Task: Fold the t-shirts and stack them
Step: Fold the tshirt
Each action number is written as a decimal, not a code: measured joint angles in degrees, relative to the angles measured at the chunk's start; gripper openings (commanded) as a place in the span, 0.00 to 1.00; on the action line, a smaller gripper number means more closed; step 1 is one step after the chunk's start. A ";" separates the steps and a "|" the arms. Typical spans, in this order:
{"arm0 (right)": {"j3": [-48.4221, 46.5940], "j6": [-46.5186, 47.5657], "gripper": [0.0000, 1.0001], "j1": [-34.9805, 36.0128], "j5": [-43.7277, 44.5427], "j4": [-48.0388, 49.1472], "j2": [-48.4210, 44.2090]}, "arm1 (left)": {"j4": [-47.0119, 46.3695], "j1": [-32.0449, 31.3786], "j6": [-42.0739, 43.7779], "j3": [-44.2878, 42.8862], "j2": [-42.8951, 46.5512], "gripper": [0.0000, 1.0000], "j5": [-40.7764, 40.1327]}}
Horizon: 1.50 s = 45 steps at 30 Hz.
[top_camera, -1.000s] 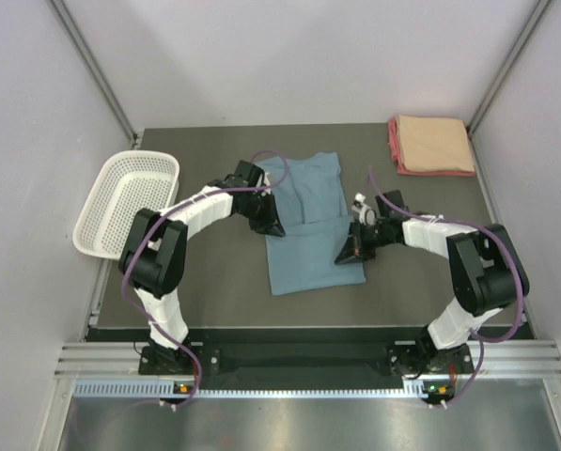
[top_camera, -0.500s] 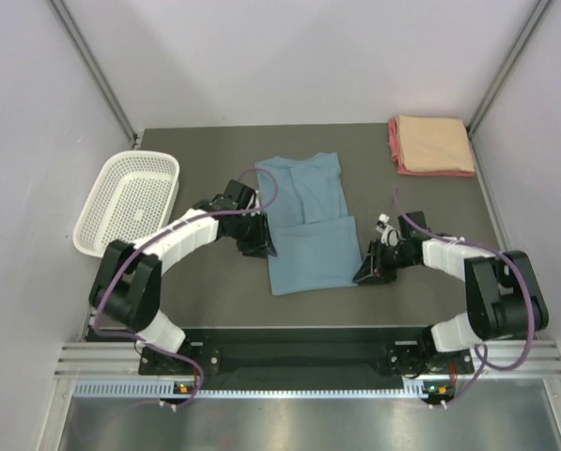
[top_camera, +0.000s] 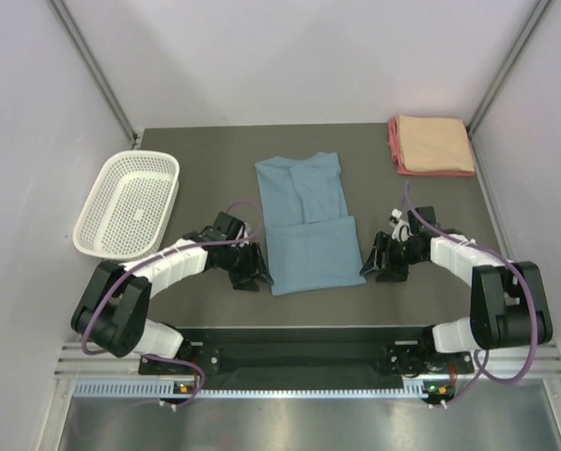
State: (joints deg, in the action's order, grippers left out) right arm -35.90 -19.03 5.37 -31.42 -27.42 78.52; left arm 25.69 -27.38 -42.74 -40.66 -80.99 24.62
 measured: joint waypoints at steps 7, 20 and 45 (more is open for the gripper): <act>0.24 -0.57 0.58 -0.26 -4.04 2.71 3.74 | -8.66 -0.11 -6.71 4.17 -1.16 0.54 1.70; -1.86 -1.20 0.48 0.90 -8.22 4.39 9.42 | -13.53 -0.17 -11.87 5.33 -3.02 0.54 0.09; -6.95 0.96 0.53 2.40 -1.64 0.70 10.82 | -15.69 -0.33 -11.26 1.95 -7.74 0.50 0.66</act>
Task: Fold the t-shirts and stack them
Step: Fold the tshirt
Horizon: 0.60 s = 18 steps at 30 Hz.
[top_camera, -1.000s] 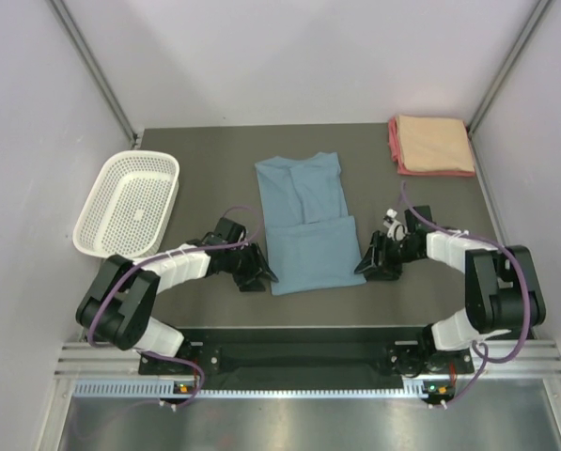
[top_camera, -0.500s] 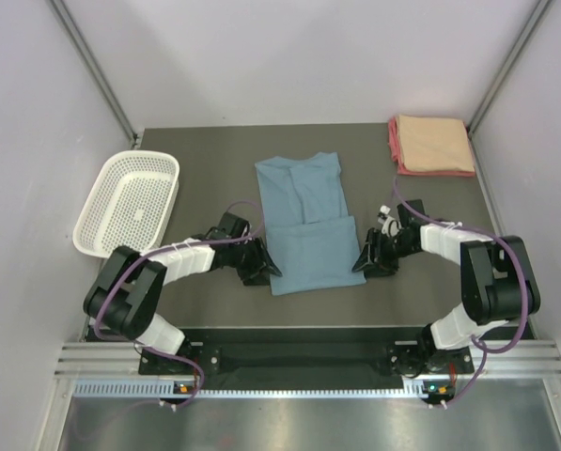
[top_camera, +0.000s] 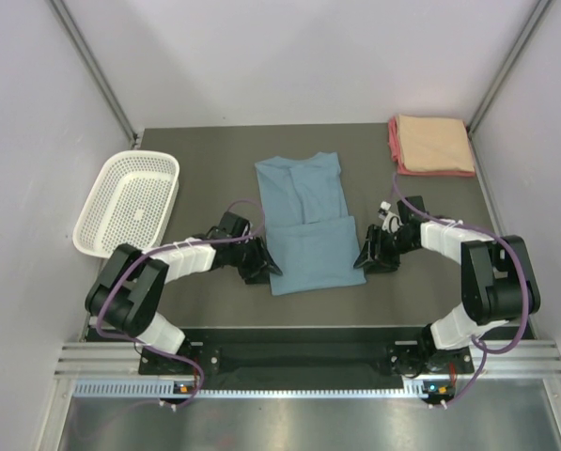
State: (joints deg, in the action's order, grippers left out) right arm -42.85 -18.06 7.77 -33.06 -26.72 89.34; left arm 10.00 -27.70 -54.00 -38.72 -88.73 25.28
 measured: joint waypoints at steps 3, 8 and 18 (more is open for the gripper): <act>-0.15 0.00 0.53 0.00 0.02 -0.15 0.09 | -0.83 -0.07 -0.17 0.61 0.24 0.50 0.24; -0.37 0.02 0.56 0.00 0.46 -0.35 0.04 | -0.96 -0.50 -0.46 0.74 0.31 0.52 0.44; -0.87 0.04 0.56 0.61 -0.04 -0.59 0.46 | -2.01 -1.01 -2.10 2.01 0.92 0.54 1.77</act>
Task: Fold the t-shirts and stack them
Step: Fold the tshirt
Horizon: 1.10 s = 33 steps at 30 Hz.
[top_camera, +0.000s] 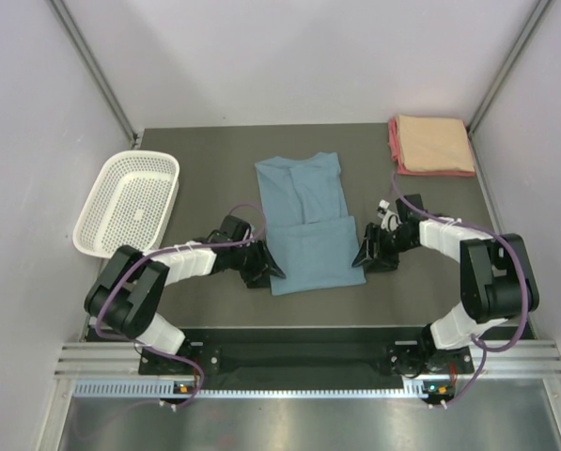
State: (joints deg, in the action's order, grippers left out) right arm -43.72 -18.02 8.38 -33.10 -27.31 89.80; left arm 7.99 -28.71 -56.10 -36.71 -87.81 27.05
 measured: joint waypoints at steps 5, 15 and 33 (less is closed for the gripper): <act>-0.20 -0.20 0.53 1.31 -1.57 1.22 1.20 | -3.50 -0.46 -1.62 0.96 -0.87 0.53 1.77; 1.86 -2.14 0.50 2.97 -5.64 5.38 1.84 | -9.25 -0.50 -4.68 2.40 -2.95 0.46 4.68; 7.91 -3.61 0.00 3.23 -7.26 13.92 0.33 | -9.60 -0.81 -3.23 3.10 -3.26 0.00 2.93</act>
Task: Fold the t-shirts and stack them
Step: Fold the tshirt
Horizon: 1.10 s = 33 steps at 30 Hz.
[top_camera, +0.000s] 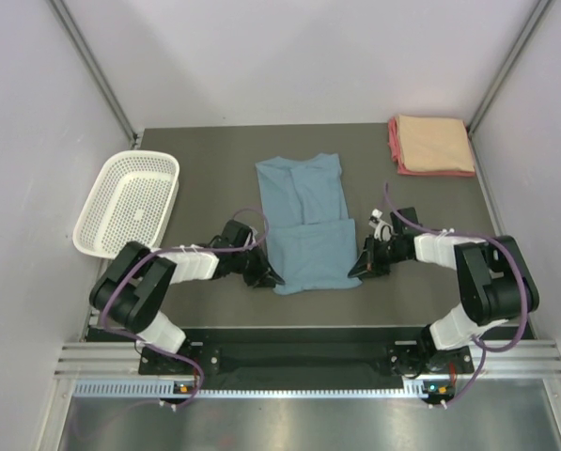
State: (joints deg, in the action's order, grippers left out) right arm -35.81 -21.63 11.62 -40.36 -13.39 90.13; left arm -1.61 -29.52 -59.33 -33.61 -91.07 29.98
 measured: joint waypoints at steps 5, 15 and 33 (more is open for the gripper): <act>2.34 0.11 0.00 0.42 -0.33 -2.27 -5.11 | 5.57 -0.68 2.45 1.64 5.84 0.00 -4.31; 6.91 -2.05 0.00 3.30 -3.08 -8.98 -21.53 | 16.76 -5.05 1.84 3.50 20.24 0.00 -7.54; -9.14 -4.28 0.00 2.54 -2.03 -13.46 -16.57 | 31.67 -3.34 8.52 -18.75 14.69 0.00 -13.75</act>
State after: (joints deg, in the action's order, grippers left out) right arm -44.95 -25.91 14.15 -42.39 -26.85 73.56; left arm 30.06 -32.86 -50.81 -52.36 -76.38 16.23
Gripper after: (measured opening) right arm 0.022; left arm 0.042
